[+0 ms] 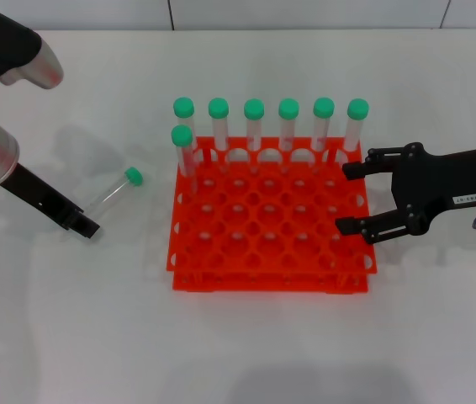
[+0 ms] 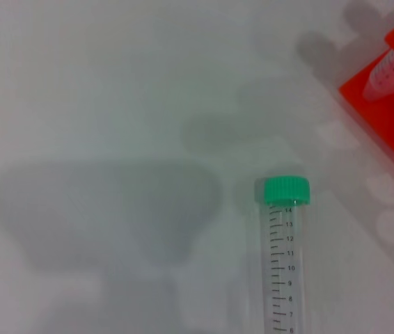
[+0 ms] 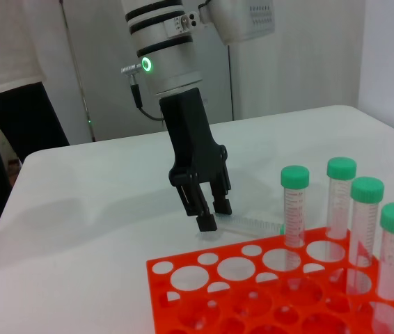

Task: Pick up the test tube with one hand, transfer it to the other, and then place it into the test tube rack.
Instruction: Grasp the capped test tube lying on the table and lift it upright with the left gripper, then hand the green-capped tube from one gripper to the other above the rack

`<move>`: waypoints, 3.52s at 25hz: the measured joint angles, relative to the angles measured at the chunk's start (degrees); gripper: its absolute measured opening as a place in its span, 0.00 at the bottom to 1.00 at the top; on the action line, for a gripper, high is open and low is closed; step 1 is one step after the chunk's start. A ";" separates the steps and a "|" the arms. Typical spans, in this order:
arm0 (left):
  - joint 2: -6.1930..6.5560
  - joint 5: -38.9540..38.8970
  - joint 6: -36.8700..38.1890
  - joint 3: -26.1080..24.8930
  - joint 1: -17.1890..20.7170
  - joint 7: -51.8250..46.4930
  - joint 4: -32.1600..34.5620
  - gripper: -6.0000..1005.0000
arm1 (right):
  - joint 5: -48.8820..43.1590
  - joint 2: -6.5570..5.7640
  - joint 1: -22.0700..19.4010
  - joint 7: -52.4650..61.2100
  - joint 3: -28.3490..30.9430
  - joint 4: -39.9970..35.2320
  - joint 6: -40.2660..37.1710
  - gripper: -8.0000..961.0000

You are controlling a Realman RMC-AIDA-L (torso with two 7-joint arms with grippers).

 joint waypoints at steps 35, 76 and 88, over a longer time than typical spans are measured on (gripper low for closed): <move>-2.20 -24.74 -13.99 2.72 14.98 13.47 18.81 0.20 | 0.08 1.38 -1.87 0.23 0.00 -2.31 -1.21 0.88; 4.01 -48.75 6.10 -7.58 2.07 54.03 -19.95 0.21 | 0.51 1.94 -0.49 0.41 0.07 -3.17 -2.34 0.87; 2.84 -47.21 4.27 -7.63 2.40 54.21 -20.20 0.21 | 1.81 2.00 0.09 2.78 2.13 -2.67 -1.80 0.86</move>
